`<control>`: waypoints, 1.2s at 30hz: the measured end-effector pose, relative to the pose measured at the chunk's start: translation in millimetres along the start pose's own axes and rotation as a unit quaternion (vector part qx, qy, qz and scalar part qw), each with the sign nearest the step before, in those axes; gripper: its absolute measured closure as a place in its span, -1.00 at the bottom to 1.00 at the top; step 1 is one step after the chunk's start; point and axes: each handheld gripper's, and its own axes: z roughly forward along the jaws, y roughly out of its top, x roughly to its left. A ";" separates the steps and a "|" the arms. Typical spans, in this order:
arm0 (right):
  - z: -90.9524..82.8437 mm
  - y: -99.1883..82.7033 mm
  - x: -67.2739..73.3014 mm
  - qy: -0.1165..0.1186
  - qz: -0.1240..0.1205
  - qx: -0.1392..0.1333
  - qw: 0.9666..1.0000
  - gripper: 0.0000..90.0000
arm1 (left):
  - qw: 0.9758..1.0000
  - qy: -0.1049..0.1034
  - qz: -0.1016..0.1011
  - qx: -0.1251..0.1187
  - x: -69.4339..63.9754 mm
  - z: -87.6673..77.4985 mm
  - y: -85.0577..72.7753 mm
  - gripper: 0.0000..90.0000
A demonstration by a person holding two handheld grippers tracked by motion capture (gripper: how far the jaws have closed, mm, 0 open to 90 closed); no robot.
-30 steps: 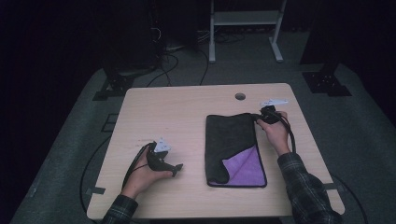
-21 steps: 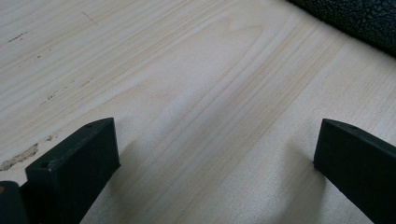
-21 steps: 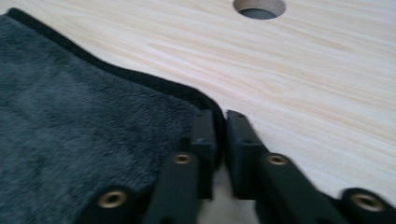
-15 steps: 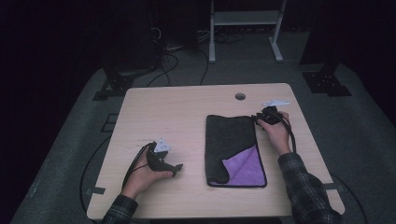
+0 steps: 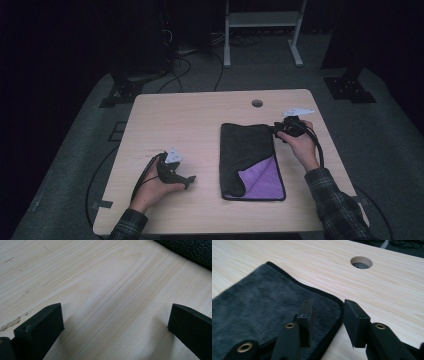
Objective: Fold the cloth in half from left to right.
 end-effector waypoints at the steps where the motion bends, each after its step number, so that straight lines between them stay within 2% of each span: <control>1: -1.0 -0.2 1.6 0.003 0.001 0.000 1.000 0.29 | 1.000 0.000 0.000 0.000 0.0 0.0 0.0 -1.00; 6: -6.8 -2.1 13.9 0.030 -0.007 0.002 1.000 0.18 | 1.000 0.000 0.000 0.000 0.0 0.0 0.0 -1.00; 13: -17.5 -6.9 32.6 0.052 -0.025 -0.001 0.998 0.09 | 1.000 0.000 0.000 0.002 0.1 -0.2 0.1 -1.00; 19: -25.4 -16.2 53.2 0.085 -0.042 0.003 0.996 0.02 | 1.000 0.000 0.000 0.001 0.0 -0.2 0.1 -1.00; 28: -31.8 -32.6 90.4 0.132 -0.075 0.013 0.988 -0.03 | 1.000 0.000 0.000 0.001 0.0 -0.2 0.1 -1.00; 36: -23.0 -38.7 125.1 0.183 -0.096 0.019 0.978 -0.04 | 1.000 0.000 0.000 0.002 0.1 -0.2 0.1 -1.00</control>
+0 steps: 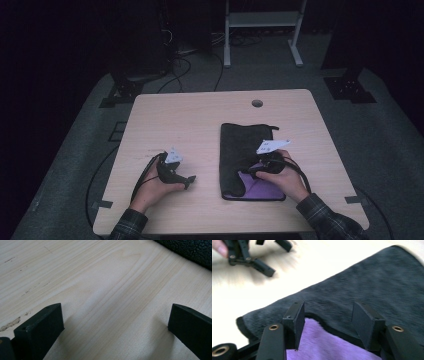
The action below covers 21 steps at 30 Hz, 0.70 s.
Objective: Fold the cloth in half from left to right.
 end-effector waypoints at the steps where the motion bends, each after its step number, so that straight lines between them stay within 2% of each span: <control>1: 2.2 -0.4 1.4 0.003 -0.003 0.002 1.000 -0.04 | 1.000 0.000 0.000 0.000 0.0 0.0 0.0 -1.00; 8: 22.5 -7.3 7.0 0.010 -0.019 0.030 0.999 0.02 | 1.000 0.000 0.000 0.000 0.0 0.0 0.0 -1.00; 13: 26.7 -9.3 12.6 0.013 -0.034 0.041 0.999 0.05 | 1.000 0.000 0.000 0.000 0.0 0.0 0.0 -1.00; 16: 28.7 -12.0 16.0 0.011 -0.039 0.050 0.998 0.24 | 1.000 0.000 0.001 0.000 0.2 0.0 0.1 -1.00; 18: 28.4 -12.3 16.9 0.006 -0.044 0.050 0.998 0.46 | 1.000 0.000 -0.001 0.000 -0.1 0.1 0.0 -1.00; 21: 26.4 -11.4 17.7 0.007 -0.039 0.048 0.998 0.66 | 1.000 0.000 0.000 0.000 0.0 0.0 0.0 -1.00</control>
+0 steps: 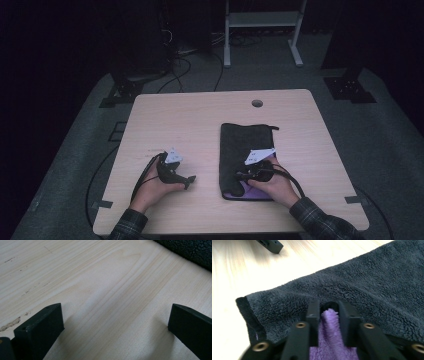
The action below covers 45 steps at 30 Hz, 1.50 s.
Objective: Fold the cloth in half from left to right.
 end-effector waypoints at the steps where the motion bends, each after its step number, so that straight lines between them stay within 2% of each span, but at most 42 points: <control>1: -1.3 0.0 -0.8 0.002 0.002 -0.003 1.000 0.74 | 1.000 0.000 0.000 0.000 0.0 0.0 0.0 -1.00; 3: -4.4 0.2 -2.4 0.005 0.013 -0.005 1.000 0.84 | 1.000 0.000 0.000 0.000 0.0 0.0 0.0 -1.00; 8: -13.8 0.7 -7.3 0.013 0.029 -0.008 0.999 0.86 | 1.000 0.000 0.000 0.000 0.0 0.0 0.0 -1.00; 15: -46.3 -2.2 -12.2 0.017 0.038 -0.029 0.999 0.88 | 1.000 0.000 0.000 0.000 0.0 0.0 0.0 -1.00; 27: -95.3 -33.6 -13.8 0.002 0.068 -0.056 0.996 0.88 | 1.000 0.000 0.000 0.000 0.0 0.0 0.0 -1.00; 34: -104.6 -57.7 -13.1 -0.004 0.083 -0.036 0.996 0.84 | 1.000 0.000 -0.001 -0.002 -0.2 0.2 0.0 -1.00; 38: -103.1 -67.9 -11.3 -0.007 0.084 -0.012 0.996 0.71 | 1.000 0.001 -0.001 -0.002 -0.2 0.2 0.0 -1.00; 41: -103.2 -75.2 -9.1 -0.022 0.074 0.016 0.997 0.67 | 1.000 0.001 -0.001 -0.002 -0.3 0.1 0.0 -1.00; 42: -104.7 -76.8 -9.1 -0.025 0.071 0.018 0.997 0.66 | 1.000 0.001 -0.002 -0.001 -0.3 0.1 0.0 -1.00; 45: -113.1 -78.2 -9.4 -0.024 0.080 -0.003 0.996 0.64 | 1.000 0.001 -0.002 -0.002 -0.3 0.1 0.0 -1.00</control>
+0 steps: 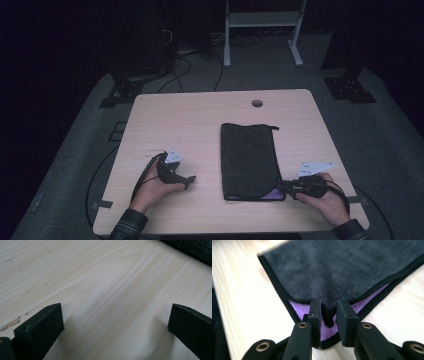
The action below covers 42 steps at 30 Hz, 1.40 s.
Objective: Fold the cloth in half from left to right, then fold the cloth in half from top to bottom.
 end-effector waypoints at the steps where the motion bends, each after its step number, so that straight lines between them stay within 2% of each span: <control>1: -4.9 1.1 -0.2 0.000 0.002 -0.015 1.000 0.64 | 1.000 0.000 0.000 0.000 0.0 0.0 0.0 -1.00; 5: -9.3 7.9 -1.1 -0.011 0.003 -0.045 0.999 0.68 | 1.000 0.000 0.000 0.000 0.0 0.1 0.0 -1.00; 7: -3.7 10.8 -2.8 -0.018 -0.001 -0.044 0.999 0.69 | 1.000 0.000 0.000 0.000 0.0 0.0 0.0 -1.00; 9: 3.7 12.4 -4.3 -0.014 -0.006 -0.035 0.999 0.67 | 1.000 0.000 0.000 0.000 0.0 0.0 0.0 -1.00; 11: 10.8 11.5 -4.4 -0.007 -0.015 -0.018 1.000 0.52 | 1.000 0.000 0.000 0.000 0.0 0.0 0.0 -1.00; 14: 20.2 3.2 -3.6 -0.003 -0.028 0.026 0.999 0.19 | 1.000 0.000 -0.001 0.000 -0.1 0.0 0.0 -1.00; 15: 21.8 -0.3 -3.2 -0.004 -0.040 0.028 0.999 0.16 | 1.000 0.000 -0.001 0.000 -0.1 0.0 0.0 -1.00; 19: 18.3 -2.2 -0.9 -0.009 -0.054 0.025 0.998 -0.05 | 1.000 0.001 -0.001 0.000 -0.2 0.0 0.0 -1.00; 22: 16.4 0.4 -2.7 -0.008 -0.053 0.011 0.999 -0.11 | 1.000 0.001 -0.002 0.001 0.5 -1.0 0.2 -1.00; 26: 16.8 7.8 -9.4 -0.014 -0.049 -0.005 0.999 -0.19 | 1.000 0.001 -0.008 -0.001 4.4 -4.8 2.4 -0.74; 28: 18.2 10.9 -13.7 -0.017 -0.044 -0.011 0.999 -0.22 | 1.000 -0.004 -0.005 -0.004 5.0 -5.3 4.6 -0.58; 33: 21.4 20.7 -30.0 -0.027 -0.028 -0.020 0.999 -0.29 | 1.000 -0.015 0.005 -0.013 4.1 -4.4 16.3 -0.38; 36: 22.4 29.2 -42.5 -0.034 -0.016 -0.035 0.999 -0.31 | 1.000 -0.024 0.003 -0.012 4.7 -0.4 25.4 -0.31; 42: 27.8 43.4 -62.4 -0.055 -0.012 -0.035 0.998 -0.33 | 0.999 -0.049 -0.009 -0.013 9.1 8.4 40.6 -0.06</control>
